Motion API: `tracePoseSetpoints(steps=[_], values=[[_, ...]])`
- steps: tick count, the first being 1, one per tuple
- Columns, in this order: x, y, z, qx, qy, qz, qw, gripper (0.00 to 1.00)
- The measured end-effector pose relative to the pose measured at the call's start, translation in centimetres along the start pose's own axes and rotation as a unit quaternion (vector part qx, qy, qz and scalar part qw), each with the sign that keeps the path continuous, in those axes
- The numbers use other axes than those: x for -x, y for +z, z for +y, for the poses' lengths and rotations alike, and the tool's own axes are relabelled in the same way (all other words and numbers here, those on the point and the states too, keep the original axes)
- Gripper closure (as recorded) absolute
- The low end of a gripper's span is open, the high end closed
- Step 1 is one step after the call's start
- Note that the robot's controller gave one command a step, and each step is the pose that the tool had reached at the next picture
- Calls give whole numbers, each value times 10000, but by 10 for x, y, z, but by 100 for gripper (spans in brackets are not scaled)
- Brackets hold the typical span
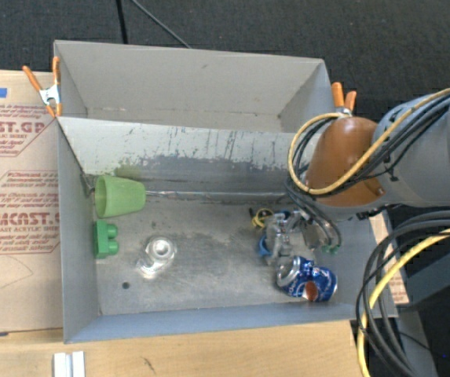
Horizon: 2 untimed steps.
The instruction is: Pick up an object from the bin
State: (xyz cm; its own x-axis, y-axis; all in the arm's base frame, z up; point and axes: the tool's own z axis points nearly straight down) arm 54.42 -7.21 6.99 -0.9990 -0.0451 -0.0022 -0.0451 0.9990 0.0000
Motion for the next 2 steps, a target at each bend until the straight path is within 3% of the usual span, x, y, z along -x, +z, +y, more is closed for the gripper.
tracePoseSetpoints(steps=[1,2], values=[[0,0,0,1,-2,4,10000,0],[26,0,-22,6,332,-1,9994,0]])
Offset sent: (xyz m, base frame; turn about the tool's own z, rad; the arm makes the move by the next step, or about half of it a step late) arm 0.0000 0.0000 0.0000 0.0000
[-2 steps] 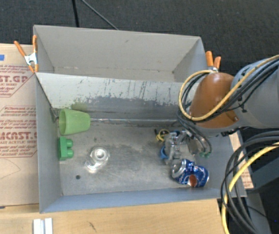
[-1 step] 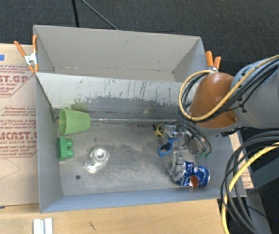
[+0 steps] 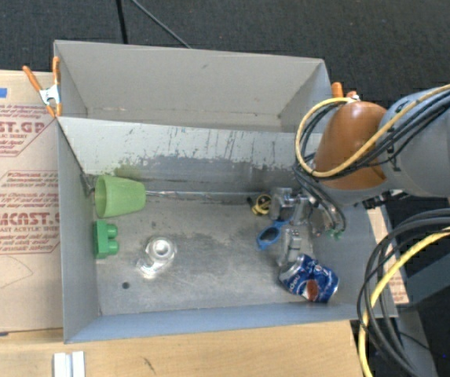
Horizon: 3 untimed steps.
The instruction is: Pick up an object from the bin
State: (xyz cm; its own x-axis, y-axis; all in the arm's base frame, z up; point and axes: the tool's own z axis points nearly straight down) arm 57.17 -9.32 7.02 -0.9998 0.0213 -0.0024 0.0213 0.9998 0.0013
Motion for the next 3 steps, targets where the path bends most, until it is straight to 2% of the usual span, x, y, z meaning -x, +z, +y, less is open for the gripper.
tracePoseSetpoints(steps=[1,2,3], values=[[0,0,0,-2,-1,-3,10000,100],[-22,-119,23,-9,-131,-34,9999,100],[-24,-114,22,-5,-126,-1,9999,0]])
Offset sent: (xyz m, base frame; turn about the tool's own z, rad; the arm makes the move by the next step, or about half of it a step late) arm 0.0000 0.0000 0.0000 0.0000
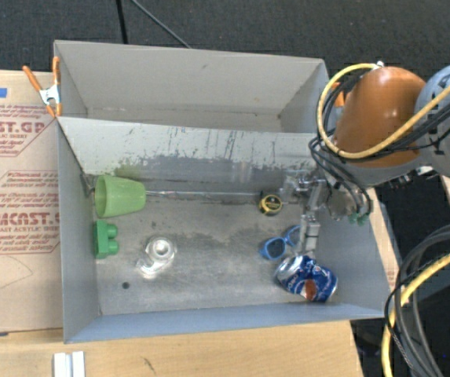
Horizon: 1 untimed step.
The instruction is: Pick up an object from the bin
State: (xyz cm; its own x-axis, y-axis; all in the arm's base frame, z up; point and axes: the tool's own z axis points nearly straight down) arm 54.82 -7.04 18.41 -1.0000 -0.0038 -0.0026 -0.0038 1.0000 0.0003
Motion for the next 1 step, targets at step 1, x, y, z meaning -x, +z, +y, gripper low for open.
tracePoseSetpoints(steps=[1], values=[[-15,111,-33,28,221,56,9997,0]])
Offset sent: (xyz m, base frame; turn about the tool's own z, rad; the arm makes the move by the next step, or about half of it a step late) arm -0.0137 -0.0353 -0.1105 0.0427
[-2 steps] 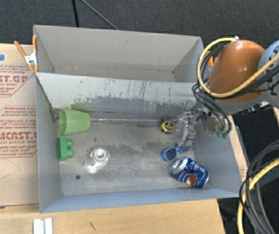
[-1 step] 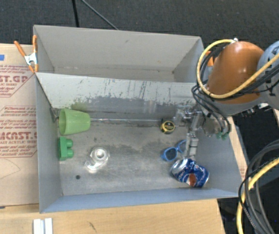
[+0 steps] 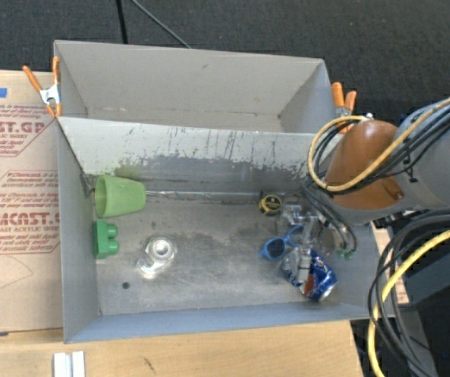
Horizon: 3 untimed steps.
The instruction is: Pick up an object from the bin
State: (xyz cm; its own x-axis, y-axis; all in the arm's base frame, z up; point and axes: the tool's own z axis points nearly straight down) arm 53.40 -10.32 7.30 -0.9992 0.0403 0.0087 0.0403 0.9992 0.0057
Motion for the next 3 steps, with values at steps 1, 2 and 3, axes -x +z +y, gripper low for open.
tracePoseSetpoints(steps=[1,2,3], values=[[1,0,-1,-23,-12,-49,10000,100],[1,0,-1,-24,-12,-50,10000,0],[-17,2,-21,5,-1126,-36,9936,0]])
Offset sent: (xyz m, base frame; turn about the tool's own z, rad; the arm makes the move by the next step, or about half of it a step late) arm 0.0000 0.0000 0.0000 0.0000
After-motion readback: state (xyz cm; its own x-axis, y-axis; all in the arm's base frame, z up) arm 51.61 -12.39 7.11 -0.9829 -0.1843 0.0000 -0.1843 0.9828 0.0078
